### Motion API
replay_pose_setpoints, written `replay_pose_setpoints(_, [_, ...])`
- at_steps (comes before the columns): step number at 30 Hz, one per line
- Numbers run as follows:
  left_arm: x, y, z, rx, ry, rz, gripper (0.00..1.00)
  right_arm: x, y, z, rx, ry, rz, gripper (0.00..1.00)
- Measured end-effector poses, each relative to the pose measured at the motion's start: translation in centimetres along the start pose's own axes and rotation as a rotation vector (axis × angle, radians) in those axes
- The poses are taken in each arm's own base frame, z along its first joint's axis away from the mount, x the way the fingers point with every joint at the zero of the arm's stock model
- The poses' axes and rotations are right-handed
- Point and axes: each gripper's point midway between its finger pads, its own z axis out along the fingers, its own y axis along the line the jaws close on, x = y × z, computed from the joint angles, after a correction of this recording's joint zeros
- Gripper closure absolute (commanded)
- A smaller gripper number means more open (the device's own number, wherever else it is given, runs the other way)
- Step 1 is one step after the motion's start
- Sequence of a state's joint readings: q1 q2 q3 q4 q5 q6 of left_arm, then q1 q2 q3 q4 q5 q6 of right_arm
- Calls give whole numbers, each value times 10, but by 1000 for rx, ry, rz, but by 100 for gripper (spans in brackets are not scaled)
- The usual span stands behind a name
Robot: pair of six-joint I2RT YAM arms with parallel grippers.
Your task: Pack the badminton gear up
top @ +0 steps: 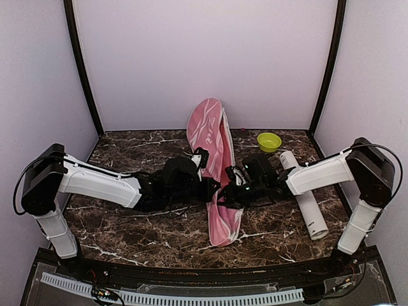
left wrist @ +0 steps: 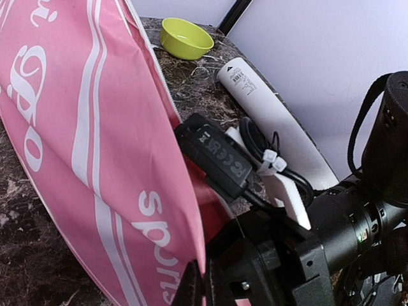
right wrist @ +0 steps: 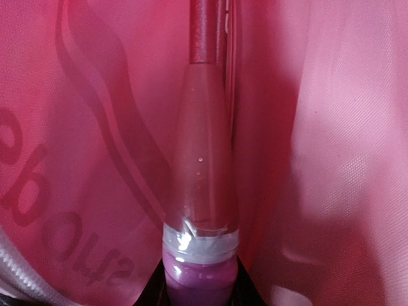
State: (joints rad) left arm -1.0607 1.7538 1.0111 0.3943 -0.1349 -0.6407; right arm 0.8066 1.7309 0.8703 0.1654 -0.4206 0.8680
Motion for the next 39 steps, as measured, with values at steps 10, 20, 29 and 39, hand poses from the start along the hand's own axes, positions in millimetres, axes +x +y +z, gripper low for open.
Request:
replay_pose_setpoints(10, [23, 10, -34, -128, 94, 56, 100, -17, 9, -29, 29, -108, -68, 43])
replay_pose_setpoints(20, [42, 32, -72, -221, 207, 141, 53, -19, 28, -95, 17, -256, -156, 37])
replay_pose_setpoints(29, [45, 2, -47, -121, 252, 182, 51, 1, -39, -114, 247, -292, -32, 39])
replay_pose_setpoints(39, [85, -20, 48, -156, 343, 232, 55, -14, -57, -159, 328, -423, 7, 39])
